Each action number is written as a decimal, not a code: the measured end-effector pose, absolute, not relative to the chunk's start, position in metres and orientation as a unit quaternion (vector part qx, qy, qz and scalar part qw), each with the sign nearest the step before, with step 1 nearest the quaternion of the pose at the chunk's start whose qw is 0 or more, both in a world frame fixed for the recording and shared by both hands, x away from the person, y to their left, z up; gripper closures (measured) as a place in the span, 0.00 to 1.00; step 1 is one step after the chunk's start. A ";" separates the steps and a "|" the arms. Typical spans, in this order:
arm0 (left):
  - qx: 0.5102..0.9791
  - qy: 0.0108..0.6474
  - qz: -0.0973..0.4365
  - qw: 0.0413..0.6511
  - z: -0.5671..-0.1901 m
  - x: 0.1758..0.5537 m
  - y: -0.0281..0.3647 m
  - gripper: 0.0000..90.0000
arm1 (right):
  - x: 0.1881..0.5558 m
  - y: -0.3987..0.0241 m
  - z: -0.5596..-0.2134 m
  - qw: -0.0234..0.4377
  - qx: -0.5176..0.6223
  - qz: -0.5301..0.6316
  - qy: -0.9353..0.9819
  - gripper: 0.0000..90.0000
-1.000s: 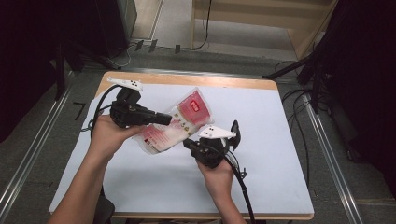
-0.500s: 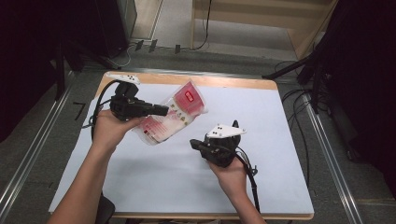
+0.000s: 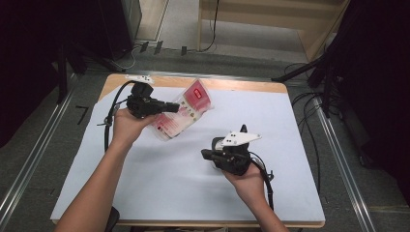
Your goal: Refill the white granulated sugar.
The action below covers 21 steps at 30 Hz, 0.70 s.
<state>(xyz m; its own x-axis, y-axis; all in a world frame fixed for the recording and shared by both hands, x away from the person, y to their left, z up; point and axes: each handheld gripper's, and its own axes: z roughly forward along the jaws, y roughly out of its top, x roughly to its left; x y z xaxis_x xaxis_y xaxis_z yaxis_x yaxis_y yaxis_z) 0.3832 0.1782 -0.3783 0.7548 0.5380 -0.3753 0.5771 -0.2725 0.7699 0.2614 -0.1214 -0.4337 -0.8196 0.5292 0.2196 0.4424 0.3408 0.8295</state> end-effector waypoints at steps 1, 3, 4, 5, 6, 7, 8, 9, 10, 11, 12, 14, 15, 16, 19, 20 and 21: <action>0.797 0.351 -0.020 0.490 -0.380 0.385 0.178 1.00 | 0.261 -0.123 -0.435 0.043 0.298 0.489 0.819 1.00; 0.799 0.353 -0.013 0.486 -0.387 0.391 0.177 1.00 | 0.260 -0.126 -0.438 0.044 0.300 0.487 0.819 1.00; 0.797 0.359 -0.016 0.485 -0.393 0.396 0.177 1.00 | 0.260 -0.129 -0.440 0.039 0.304 0.488 0.817 1.00; 0.797 0.359 -0.016 0.485 -0.393 0.396 0.177 1.00 | 0.260 -0.129 -0.440 0.039 0.304 0.488 0.817 1.00; 0.799 0.361 -0.017 0.480 -0.399 0.400 0.177 1.00 | 0.260 -0.130 -0.441 0.038 0.306 0.489 0.816 1.00; 0.801 0.361 -0.016 0.477 -0.402 0.402 0.177 1.00 | 0.259 -0.133 -0.442 0.036 0.310 0.487 0.816 1.00; 0.800 0.363 -0.016 0.477 -0.406 0.403 0.177 1.00 | 0.259 -0.133 -0.442 0.036 0.310 0.487 0.816 1.00; 0.800 0.365 -0.015 0.475 -0.410 0.404 0.177 1.00 | 0.259 -0.136 -0.443 0.037 0.312 0.486 0.816 1.00; 0.802 0.365 -0.013 0.472 -0.412 0.405 0.178 1.00 | 0.259 -0.136 -0.443 0.037 0.312 0.486 0.816 1.00; 0.804 0.366 -0.012 0.469 -0.416 0.406 0.178 1.00 | 0.258 -0.137 -0.443 0.037 0.314 0.485 0.816 1.00; 0.801 0.368 -0.010 0.472 -0.418 0.406 0.179 1.00 | 0.258 -0.139 -0.444 0.038 0.314 0.486 0.815 1.00; 0.798 0.367 -0.012 0.478 -0.420 0.406 0.181 1.00 | 0.258 -0.141 -0.445 0.038 0.317 0.491 0.811 1.00; 0.797 0.367 -0.012 0.480 -0.420 0.406 0.181 1.00 | 0.258 -0.142 -0.446 0.038 0.320 0.491 0.809 1.00; 0.797 0.367 -0.013 0.479 -0.420 0.406 0.182 1.00 | 0.257 -0.143 -0.446 0.038 0.321 0.493 0.808 1.00; 0.803 0.358 -0.010 0.476 -0.421 0.403 0.183 1.00 | 0.257 -0.144 -0.447 0.038 0.324 0.493 0.806 1.00; 0.806 0.358 -0.007 0.472 -0.420 0.401 0.182 1.00 | 0.256 -0.144 -0.447 0.037 0.324 0.493 0.807 1.00; 0.806 0.355 -0.006 0.473 -0.420 0.399 0.182 1.00 | 0.256 -0.146 -0.447 0.040 0.325 0.493 0.806 1.00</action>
<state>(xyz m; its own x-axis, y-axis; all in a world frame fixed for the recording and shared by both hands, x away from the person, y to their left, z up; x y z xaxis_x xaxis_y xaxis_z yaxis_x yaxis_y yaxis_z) 0.3988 0.1823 -0.4199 0.7477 0.5672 -0.3454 0.5784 -0.3007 0.7583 0.2557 -0.1456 -0.4472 -0.7850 0.5638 0.2566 0.4855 0.3027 0.8202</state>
